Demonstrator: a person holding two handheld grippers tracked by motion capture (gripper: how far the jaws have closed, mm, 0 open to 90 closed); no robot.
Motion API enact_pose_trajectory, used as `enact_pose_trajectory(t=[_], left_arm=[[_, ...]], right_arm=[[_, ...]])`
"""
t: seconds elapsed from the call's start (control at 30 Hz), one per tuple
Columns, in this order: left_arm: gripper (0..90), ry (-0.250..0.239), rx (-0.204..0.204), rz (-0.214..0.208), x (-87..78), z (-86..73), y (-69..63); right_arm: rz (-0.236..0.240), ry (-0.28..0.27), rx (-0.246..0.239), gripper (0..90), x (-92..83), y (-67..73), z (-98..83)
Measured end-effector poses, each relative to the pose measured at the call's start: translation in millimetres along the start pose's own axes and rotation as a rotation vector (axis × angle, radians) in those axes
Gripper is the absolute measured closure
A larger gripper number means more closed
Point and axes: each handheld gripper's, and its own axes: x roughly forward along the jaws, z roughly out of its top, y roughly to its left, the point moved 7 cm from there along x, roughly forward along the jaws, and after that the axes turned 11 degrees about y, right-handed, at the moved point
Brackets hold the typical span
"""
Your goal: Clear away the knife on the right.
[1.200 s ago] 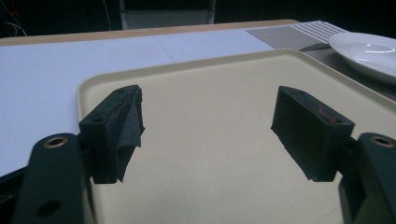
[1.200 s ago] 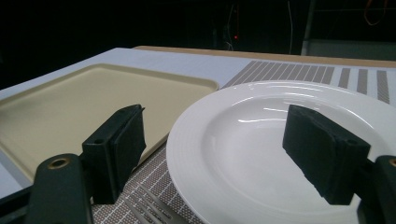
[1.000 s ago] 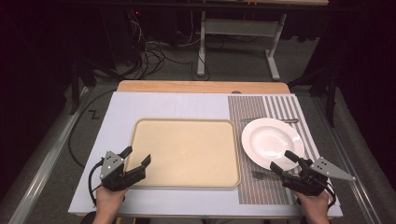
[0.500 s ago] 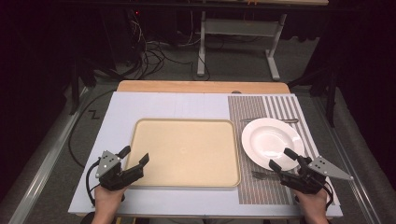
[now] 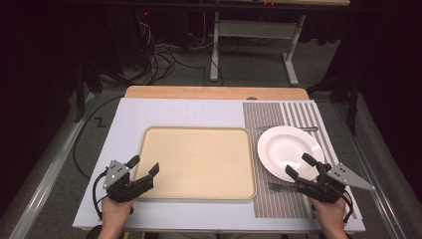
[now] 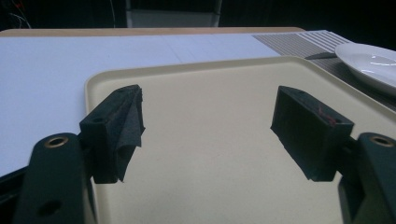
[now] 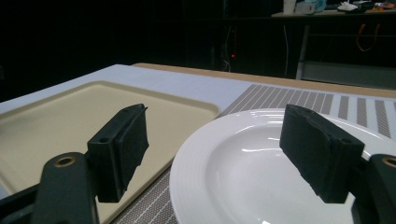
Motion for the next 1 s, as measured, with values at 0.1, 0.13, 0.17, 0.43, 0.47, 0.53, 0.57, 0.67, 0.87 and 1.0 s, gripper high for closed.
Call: enact_pose_trajectory(t=[0.1,0.13,0.17,0.43,0.47,0.53,0.57,0.67,0.87,1.0], left_arm=[[26.1,0.005,0.005,-0.003,2.5,0.5,-1.6],[26.1,0.008,0.006,-0.004,3.1,0.5,-2.1],[26.1,0.010,0.008,-0.003,3.5,0.4,-2.4],[25.9,0.008,0.010,-0.002,2.6,0.5,-1.9],[25.9,0.007,0.010,-0.005,3.4,0.9,-1.9],[25.8,0.010,0.007,-0.010,4.6,1.2,-2.0],[25.8,0.011,0.007,-0.012,5.1,1.3,-2.0],[25.8,0.010,0.007,-0.016,5.9,1.5,-2.2],[25.4,0.005,0.019,-0.013,8.0,2.2,-3.3],[25.4,0.005,0.022,-0.011,8.5,2.1,-3.6]], right_arm=[[-0.009,-0.003,-0.003,24.3,0.8,-1.7,1.7],[-0.011,-0.002,-0.005,24.2,1.4,-1.9,2.3],[-0.014,-0.001,-0.011,24.1,2.3,-2.0,3.2],[-0.027,0.002,-0.044,23.7,8.1,4.0,10.5],[-0.034,0.002,-0.046,23.3,8.5,4.1,11.6],[-0.039,-0.008,-0.043,22.7,9.5,4.7,14.1],[-0.038,-0.012,-0.033,22.2,10.0,4.7,14.9],[-0.038,-0.014,-0.017,21.4,11.4,3.6,16.1],[-0.057,-0.011,-0.008,21.1,14.8,-0.3,18.6],[-0.060,-0.015,-0.013,21.0,17.4,0.2,22.9]])
